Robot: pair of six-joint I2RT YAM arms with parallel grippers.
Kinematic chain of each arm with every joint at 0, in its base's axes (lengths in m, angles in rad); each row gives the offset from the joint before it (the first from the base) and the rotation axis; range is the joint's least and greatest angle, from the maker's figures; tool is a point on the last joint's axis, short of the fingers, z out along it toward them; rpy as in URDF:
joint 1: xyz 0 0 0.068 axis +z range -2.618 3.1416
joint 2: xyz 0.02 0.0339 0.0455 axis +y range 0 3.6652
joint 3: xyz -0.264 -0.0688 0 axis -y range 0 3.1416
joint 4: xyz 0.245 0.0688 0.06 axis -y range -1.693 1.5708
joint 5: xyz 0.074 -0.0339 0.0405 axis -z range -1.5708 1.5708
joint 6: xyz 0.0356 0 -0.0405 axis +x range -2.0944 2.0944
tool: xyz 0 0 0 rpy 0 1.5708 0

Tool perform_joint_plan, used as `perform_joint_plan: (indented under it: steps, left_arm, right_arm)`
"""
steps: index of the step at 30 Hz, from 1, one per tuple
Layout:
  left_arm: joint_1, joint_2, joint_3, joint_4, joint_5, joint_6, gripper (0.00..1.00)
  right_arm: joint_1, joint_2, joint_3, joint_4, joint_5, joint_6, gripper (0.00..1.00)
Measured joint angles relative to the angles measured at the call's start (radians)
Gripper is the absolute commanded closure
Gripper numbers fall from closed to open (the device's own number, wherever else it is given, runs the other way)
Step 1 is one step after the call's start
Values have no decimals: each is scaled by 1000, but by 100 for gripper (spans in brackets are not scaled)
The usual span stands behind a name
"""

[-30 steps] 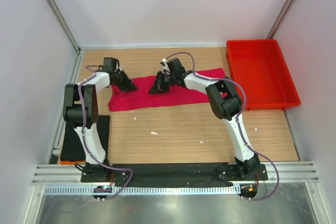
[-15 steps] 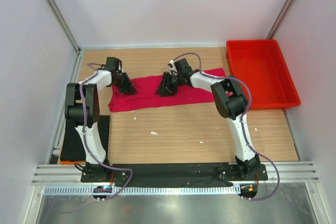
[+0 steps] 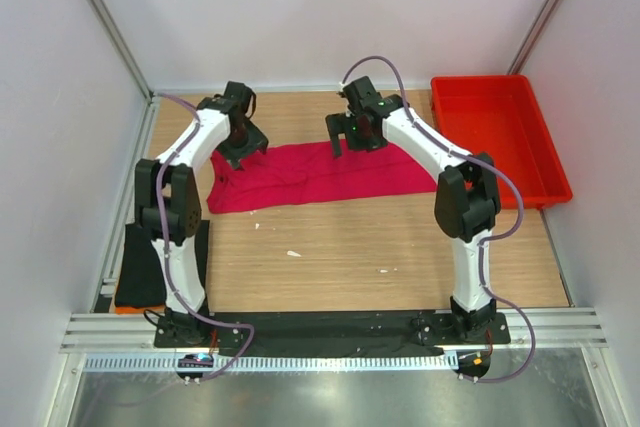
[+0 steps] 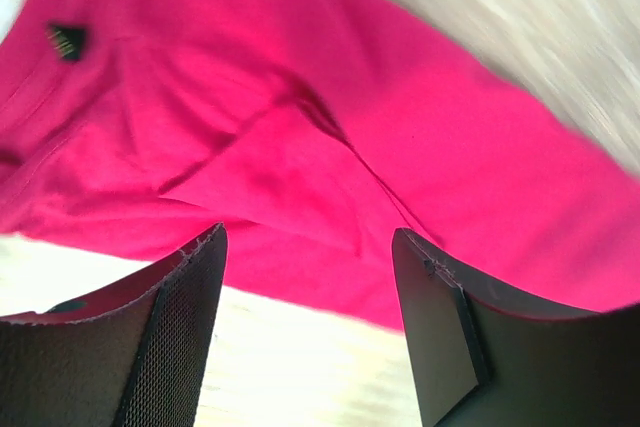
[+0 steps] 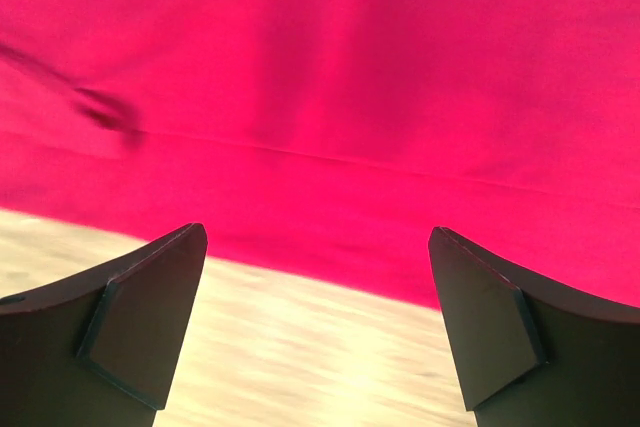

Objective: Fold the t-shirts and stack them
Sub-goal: Fold the tshirt

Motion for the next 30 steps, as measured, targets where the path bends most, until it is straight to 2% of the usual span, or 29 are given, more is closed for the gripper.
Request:
perform_joint_plan:
  steps: [6, 14, 20, 24, 30]
  left_arm:
    - [7, 145, 60, -140, -80, -168, 31]
    - [6, 275, 150, -229, -116, -217, 31]
    - [6, 406, 375, -325, -154, -132, 31]
    - [4, 506, 554, -366, -190, -29, 32]
    - [2, 621, 764, -308, -197, 194, 40]
  right_arm:
    - [-59, 31, -65, 35, 74, -107, 0]
    - [-108, 158, -46, 61, 119, -131, 0]
    - [-94, 119, -145, 126, 143, -111, 0]
    - [-58, 34, -284, 178, 178, -79, 0]
    - [89, -52, -409, 162, 181, 5, 0]
